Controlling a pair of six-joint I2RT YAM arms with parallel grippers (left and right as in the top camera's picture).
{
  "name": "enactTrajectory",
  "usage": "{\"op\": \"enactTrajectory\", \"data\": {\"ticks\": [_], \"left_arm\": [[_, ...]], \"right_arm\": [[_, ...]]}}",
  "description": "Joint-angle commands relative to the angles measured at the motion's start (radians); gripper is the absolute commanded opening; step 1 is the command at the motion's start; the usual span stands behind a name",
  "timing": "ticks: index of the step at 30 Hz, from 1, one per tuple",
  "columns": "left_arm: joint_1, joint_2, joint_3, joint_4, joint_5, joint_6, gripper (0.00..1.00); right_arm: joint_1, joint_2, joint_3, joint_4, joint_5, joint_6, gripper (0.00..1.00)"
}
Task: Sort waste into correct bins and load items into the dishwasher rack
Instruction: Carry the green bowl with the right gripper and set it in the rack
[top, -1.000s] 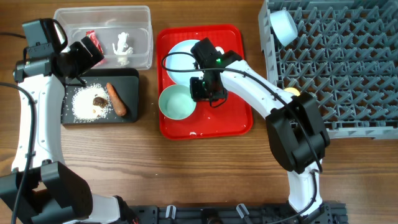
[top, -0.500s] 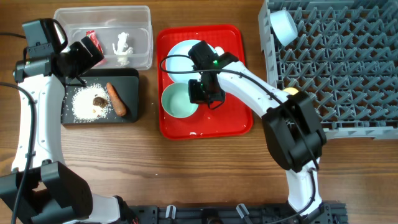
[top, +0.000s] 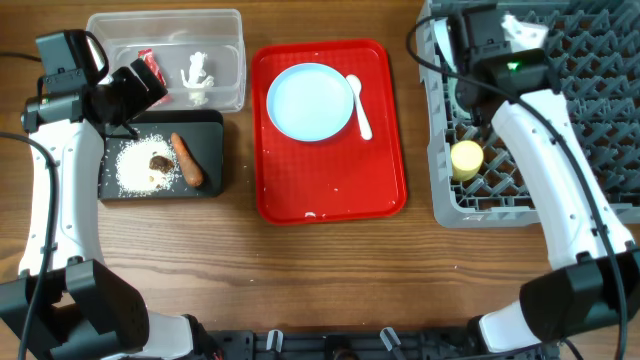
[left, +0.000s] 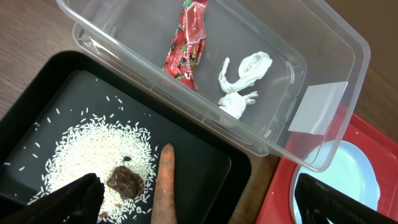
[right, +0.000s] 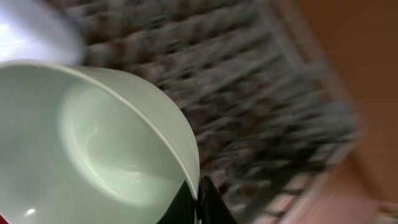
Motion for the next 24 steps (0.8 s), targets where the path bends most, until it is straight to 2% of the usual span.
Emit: {"op": "enactTrajectory", "data": {"ticks": [1,5,10,16,18,24], "left_arm": [[0.002,-0.009,0.005,-0.001,-0.010,0.006,1.00],[0.002,-0.009,0.005,-0.001,-0.009,0.006,1.00],[0.002,-0.009,0.005,-0.001,-0.010,0.006,1.00],[0.002,-0.009,0.005,-0.001,-0.009,0.006,1.00],[0.002,-0.009,0.005,-0.001,-0.009,0.006,1.00],[0.002,-0.009,0.005,-0.001,-0.009,0.006,1.00]], "right_arm": [[-0.007,0.046,0.003,0.031,0.226,-0.164,0.05],[-0.007,0.086,0.003,0.117,0.331,-0.320,0.04],[-0.005,0.165,0.003,0.219,0.517,-0.645,0.04],[-0.001,0.256,0.003,0.381,0.516,-0.888,0.05],[-0.001,0.285,0.003,0.420,0.516,-0.935,0.05],[0.043,0.325,0.002,0.429,0.438,-0.938,0.06]]}}
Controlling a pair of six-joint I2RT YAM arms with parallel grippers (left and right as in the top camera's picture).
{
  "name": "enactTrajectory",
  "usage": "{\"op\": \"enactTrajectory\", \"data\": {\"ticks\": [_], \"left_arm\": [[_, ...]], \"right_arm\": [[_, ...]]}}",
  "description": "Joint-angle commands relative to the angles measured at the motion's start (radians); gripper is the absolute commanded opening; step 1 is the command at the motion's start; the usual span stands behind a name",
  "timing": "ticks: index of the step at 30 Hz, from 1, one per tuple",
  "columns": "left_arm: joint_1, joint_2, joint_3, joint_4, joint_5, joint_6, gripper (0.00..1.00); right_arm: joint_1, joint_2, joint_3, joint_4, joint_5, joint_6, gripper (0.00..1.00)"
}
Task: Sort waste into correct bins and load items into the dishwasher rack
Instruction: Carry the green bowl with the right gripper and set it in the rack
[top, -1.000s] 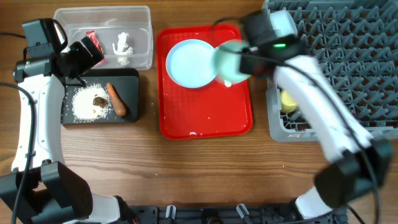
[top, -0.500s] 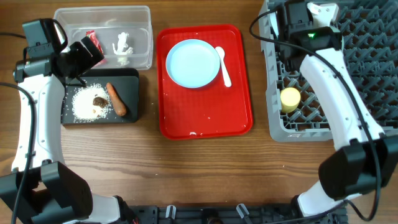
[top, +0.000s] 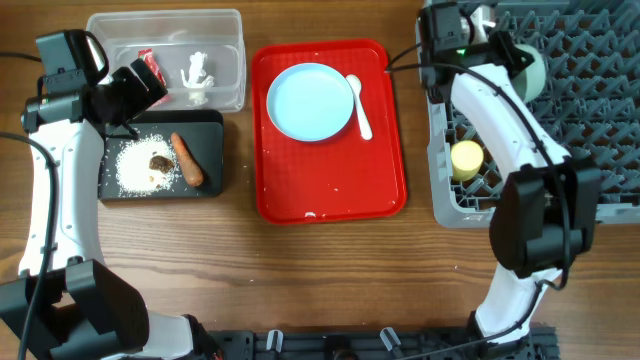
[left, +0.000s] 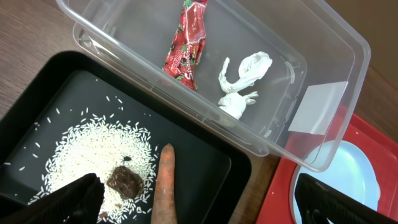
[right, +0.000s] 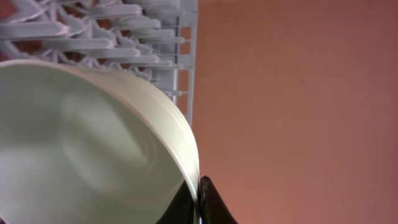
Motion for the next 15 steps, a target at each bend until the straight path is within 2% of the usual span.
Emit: {"op": "enactTrajectory", "data": {"ticks": [1,9,13,15], "left_arm": [[0.002,-0.009,0.005,-0.001,-0.010,0.006,1.00],[0.002,-0.009,0.005,-0.001,-0.009,0.006,1.00],[0.002,-0.009,0.005,-0.001,-0.010,0.006,1.00],[0.002,-0.009,0.005,-0.001,-0.009,0.006,1.00]], "right_arm": [[0.043,0.018,0.003,0.005,-0.055,-0.030,0.06],[0.074,0.018,0.003,-0.010,-0.082,-0.029,0.06],[0.070,0.018,0.003,-0.005,0.037,-0.027,0.06],[0.069,0.018,0.003,-0.006,0.024,-0.026,0.06]]}}
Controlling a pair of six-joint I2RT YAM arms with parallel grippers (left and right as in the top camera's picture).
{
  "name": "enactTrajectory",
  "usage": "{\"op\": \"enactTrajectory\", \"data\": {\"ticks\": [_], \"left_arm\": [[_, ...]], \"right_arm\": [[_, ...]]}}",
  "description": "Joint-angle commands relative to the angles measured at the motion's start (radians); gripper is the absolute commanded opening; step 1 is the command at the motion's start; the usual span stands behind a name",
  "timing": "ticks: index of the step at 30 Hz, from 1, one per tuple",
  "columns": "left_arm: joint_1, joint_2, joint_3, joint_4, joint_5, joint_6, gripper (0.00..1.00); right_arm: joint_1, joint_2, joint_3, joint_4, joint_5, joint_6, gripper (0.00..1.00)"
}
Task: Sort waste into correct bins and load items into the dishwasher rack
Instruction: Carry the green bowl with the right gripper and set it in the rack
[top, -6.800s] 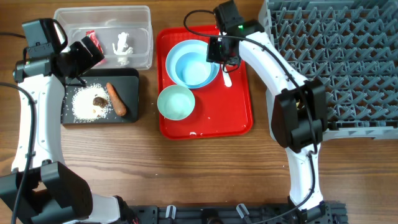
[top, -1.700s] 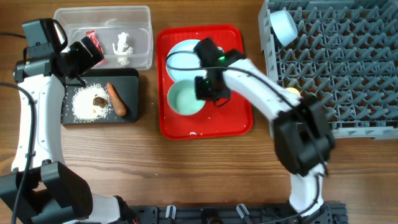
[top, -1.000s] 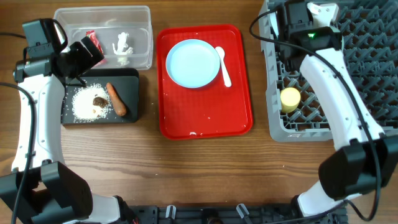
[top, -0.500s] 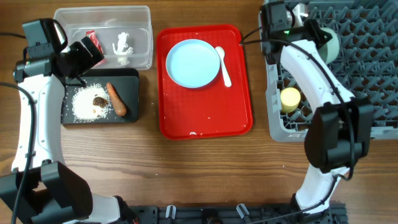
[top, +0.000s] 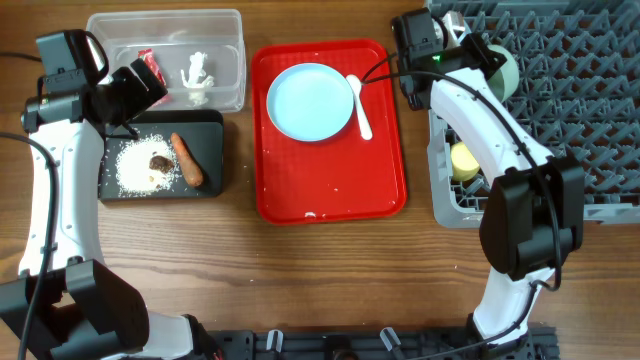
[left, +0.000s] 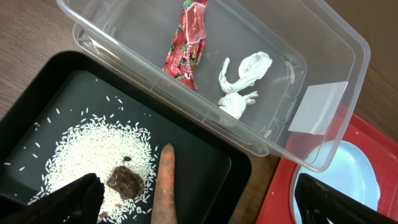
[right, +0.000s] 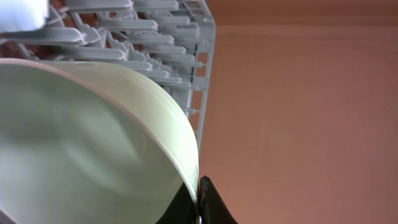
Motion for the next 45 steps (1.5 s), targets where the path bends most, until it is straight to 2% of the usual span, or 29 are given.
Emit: {"op": "enactTrajectory", "data": {"ticks": [1,12,27,31,36,45], "left_arm": [[0.002,-0.009,0.005,-0.001,-0.010,0.006,1.00],[0.002,-0.009,0.005,-0.001,-0.010,0.006,1.00],[0.002,-0.009,0.005,-0.001,-0.010,0.006,1.00],[0.002,-0.009,0.005,-0.001,-0.009,0.006,1.00],[0.002,-0.009,0.005,-0.001,-0.009,0.006,1.00],[0.002,-0.009,0.005,-0.001,-0.009,0.006,1.00]], "right_arm": [[-0.005,0.014,0.002,0.002,0.051,0.001,0.06],[-0.021,0.014,-0.028,0.002,-0.054,0.029,0.06],[-0.034,0.014,-0.028,-0.062,-0.057,0.057,0.04],[-0.005,0.014,-0.028,-0.089,-0.079,0.056,0.15],[0.023,0.014,-0.028,-0.094,-0.078,0.051,0.20],[0.070,0.014,-0.028,-0.175,-0.078,0.050,0.21]]}}
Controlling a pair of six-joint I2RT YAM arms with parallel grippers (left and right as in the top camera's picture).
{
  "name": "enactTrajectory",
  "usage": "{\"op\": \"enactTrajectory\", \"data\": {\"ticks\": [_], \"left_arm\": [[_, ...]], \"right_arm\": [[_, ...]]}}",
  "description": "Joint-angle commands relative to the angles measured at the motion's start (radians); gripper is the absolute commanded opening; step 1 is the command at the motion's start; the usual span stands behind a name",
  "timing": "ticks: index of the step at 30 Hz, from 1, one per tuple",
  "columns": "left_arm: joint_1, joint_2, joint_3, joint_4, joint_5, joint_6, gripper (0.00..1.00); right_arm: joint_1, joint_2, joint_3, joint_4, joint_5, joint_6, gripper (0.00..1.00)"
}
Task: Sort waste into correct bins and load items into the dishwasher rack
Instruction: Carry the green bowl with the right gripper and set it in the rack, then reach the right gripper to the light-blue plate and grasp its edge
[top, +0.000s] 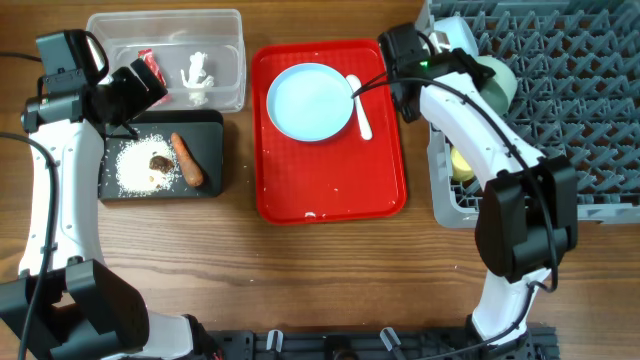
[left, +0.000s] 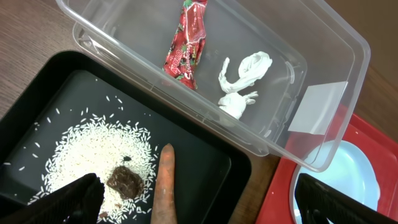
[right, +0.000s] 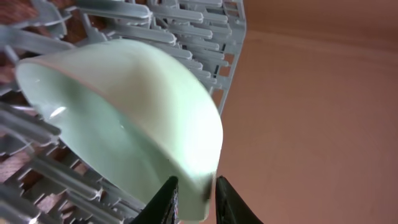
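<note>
A pale green bowl (right: 124, 118) leans on its side among the tines at the back left of the grey dishwasher rack (top: 540, 130). My right gripper (right: 196, 190) is open, with a finger on each side of the bowl's rim. In the rack's front left corner sits a yellow cup (top: 465, 160). On the red tray (top: 330, 170) are a light blue plate (top: 310, 100) and a white spoon (top: 360, 105). My left gripper (left: 199, 199) hangs open over the black tray (left: 205, 155), holding nothing.
The black tray holds rice (left: 87, 149), a brown lump (left: 124, 180) and a carrot (left: 163, 186). The clear bin (top: 165, 55) behind it contains a red wrapper (left: 186, 43) and crumpled white tissue (left: 239, 84). The rack's left wall stands close beside the red tray.
My right gripper was shut on the bowl's rim. Now its fingers are apart and the bowl rests tilted on the rack's tines. The right wrist sits slightly further left. The left arm is unchanged.
My right gripper first held the green bowl over the rack's back left. At the two later moments the wrist stood further left each time, with the bowl on edge by the rack's left wall. Now the bowl leans in the tines and the gripper is open. The left arm stayed still.
</note>
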Motion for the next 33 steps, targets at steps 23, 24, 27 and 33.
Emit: {"op": "enactTrajectory", "data": {"ticks": [23,24,27,33], "left_arm": [[0.002,-0.009,0.005,-0.001,-0.010,0.006,1.00],[0.002,-0.009,0.005,-0.001,-0.009,0.006,1.00],[0.002,-0.009,0.005,-0.001,-0.009,0.006,1.00],[0.002,-0.009,0.005,-0.001,-0.009,0.006,1.00]], "right_arm": [[0.180,-0.014,0.065,0.378,-0.426,0.180,0.97],[0.192,-0.029,0.069,0.390,-0.546,0.203,1.00],[0.218,-0.055,0.069,0.405,-0.977,0.205,1.00],[0.183,-0.044,0.039,0.373,-1.373,0.560,0.93]]}}
